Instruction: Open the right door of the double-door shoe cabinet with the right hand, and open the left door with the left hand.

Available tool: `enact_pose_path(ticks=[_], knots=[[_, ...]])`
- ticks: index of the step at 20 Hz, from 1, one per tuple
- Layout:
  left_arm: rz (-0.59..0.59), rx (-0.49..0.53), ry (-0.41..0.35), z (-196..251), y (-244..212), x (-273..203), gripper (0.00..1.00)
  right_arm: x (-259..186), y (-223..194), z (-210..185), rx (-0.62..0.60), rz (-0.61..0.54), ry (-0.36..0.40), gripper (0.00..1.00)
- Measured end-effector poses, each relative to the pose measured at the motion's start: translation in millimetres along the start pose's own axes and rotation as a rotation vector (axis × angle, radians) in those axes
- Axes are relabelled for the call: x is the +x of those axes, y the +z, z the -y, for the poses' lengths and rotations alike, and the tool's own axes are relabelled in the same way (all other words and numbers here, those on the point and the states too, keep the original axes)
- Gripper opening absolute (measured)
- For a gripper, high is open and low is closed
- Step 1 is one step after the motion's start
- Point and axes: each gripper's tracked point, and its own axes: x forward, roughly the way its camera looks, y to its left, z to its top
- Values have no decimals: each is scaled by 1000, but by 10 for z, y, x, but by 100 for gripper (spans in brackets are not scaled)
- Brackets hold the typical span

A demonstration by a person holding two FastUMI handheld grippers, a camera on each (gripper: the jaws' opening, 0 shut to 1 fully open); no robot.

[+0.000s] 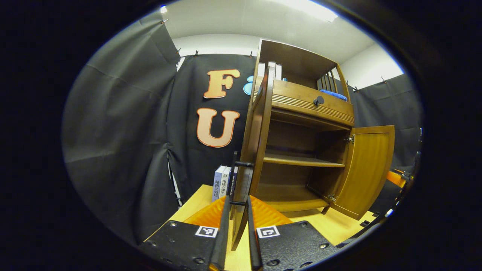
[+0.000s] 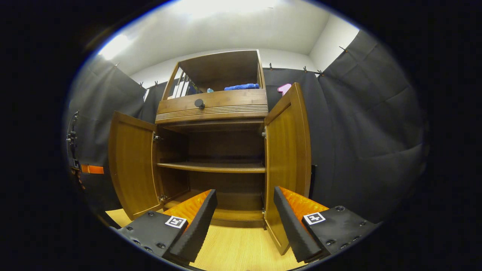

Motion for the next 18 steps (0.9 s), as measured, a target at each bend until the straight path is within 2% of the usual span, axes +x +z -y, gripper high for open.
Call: enact_pose_path(ticks=[1, 5, 6, 8, 13, 14, 16, 18], knots=[[7, 1, -4, 52, 30, -20, 31, -27, 6, 6, 2, 1, 2, 89], [42, 18, -15, 208, 188, -108, 37, -47, 21, 100, 5, 6, -9, 89], [52, 23, -23, 263, 226, -118, 42, -52, 27, 115, 7, 6, -12, 97], [67, 33, -39, 378, 302, -164, 41, -69, 28, 162, 13, 3, -20, 97], [103, 37, -79, 640, 446, -213, 70, -118, 56, 281, 26, 10, -38, 97], [105, 37, -87, 692, 460, -230, 70, -124, 49, 302, 28, 12, -42, 97], [113, 40, -94, 762, 500, -246, 79, -161, 90, 323, 29, 15, -49, 97], [126, 43, -108, 846, 545, -251, 80, -201, 107, 375, 29, 20, -60, 97]])
